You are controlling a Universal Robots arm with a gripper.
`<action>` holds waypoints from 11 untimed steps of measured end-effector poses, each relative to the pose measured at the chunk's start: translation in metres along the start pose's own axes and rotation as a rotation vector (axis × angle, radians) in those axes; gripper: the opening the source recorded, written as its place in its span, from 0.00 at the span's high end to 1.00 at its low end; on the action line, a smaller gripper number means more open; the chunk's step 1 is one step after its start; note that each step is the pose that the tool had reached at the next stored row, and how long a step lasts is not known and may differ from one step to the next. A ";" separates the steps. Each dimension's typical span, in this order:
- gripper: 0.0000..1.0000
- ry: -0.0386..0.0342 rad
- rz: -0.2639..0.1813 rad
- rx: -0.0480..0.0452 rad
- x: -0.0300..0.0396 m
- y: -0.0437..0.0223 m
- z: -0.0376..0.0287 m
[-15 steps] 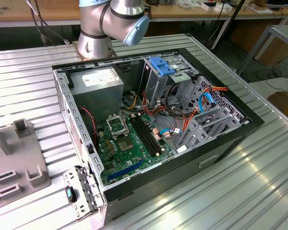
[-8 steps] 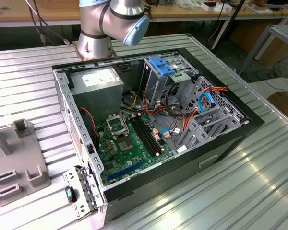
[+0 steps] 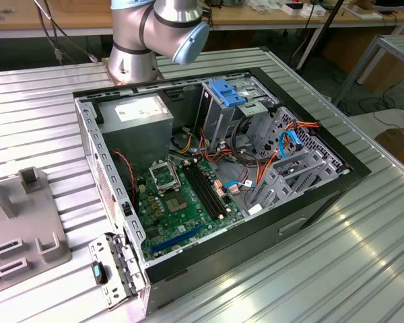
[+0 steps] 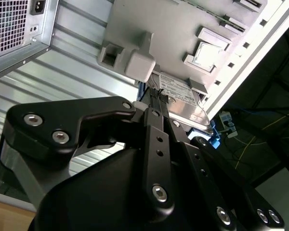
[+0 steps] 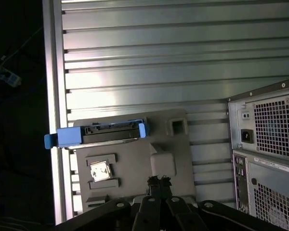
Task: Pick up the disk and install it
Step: 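Reach for the disk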
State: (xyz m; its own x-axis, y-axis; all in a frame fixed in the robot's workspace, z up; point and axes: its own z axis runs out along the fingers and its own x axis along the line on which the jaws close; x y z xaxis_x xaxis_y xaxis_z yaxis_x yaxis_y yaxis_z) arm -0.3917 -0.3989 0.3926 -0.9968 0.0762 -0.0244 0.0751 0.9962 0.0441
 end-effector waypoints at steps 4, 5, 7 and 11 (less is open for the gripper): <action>0.89 -0.0002 0.000 0.0012 0.0168 -0.0013 0.0004; 0.89 -0.0002 0.000 0.0018 0.0199 -0.0015 0.0005; 0.89 -0.0003 0.000 0.0026 0.0246 -0.0019 0.0006; 0.89 -0.0004 0.000 0.0050 0.0412 -0.0032 0.0010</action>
State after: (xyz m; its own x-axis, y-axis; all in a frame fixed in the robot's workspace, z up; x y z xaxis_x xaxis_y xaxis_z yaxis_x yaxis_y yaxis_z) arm -0.4329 -0.3989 0.3904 -0.9968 0.0761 -0.0249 0.0751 0.9964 0.0391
